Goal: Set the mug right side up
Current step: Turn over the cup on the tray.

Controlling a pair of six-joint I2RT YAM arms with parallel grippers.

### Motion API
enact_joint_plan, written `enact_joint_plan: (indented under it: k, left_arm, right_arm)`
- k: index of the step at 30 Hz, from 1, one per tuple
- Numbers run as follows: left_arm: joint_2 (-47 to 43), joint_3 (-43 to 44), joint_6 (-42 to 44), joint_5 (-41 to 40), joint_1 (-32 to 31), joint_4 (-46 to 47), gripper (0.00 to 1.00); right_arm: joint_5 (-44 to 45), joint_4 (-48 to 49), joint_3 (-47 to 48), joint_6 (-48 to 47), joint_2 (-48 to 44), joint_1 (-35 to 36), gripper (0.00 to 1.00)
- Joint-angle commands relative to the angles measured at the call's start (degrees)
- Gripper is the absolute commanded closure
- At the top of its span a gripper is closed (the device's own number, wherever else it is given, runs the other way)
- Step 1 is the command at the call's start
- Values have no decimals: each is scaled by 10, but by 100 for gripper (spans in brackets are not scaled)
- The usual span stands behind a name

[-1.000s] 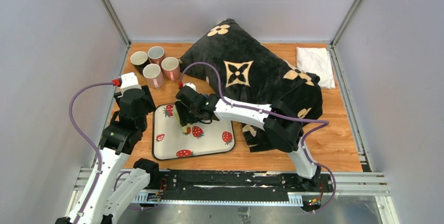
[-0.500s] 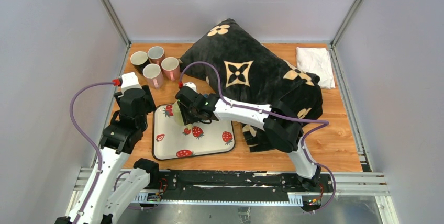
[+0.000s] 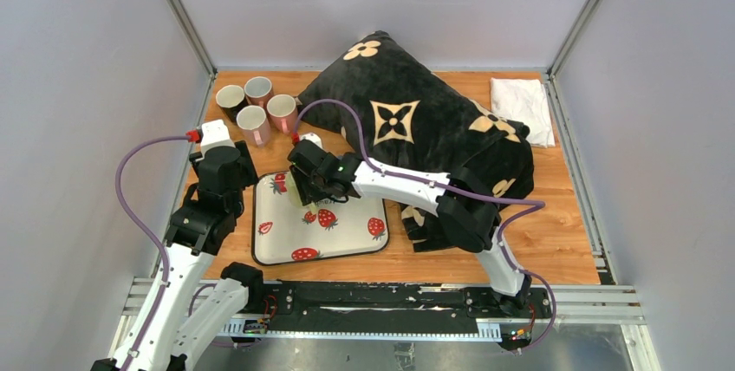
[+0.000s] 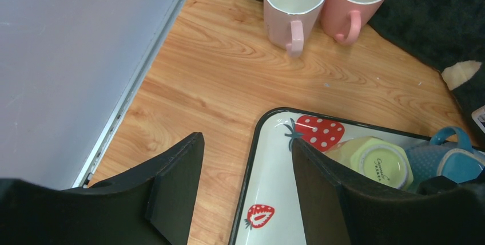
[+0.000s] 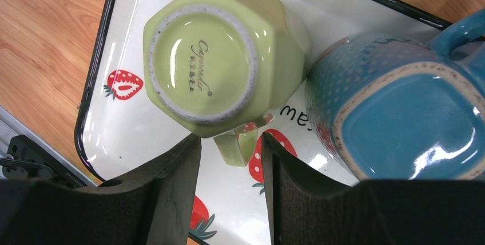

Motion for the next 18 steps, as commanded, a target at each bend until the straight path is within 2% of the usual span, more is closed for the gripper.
enact_joint_plan:
  k: [1,18]
  left_arm:
    - [-5,-5,6,-1,4,19,35]
    - [-6,-5,7,0,4,19,35]
  right_arm:
    - [1,-11,23,-14,20,9,52]
    - [32,-28,50,-24,48,10,53]
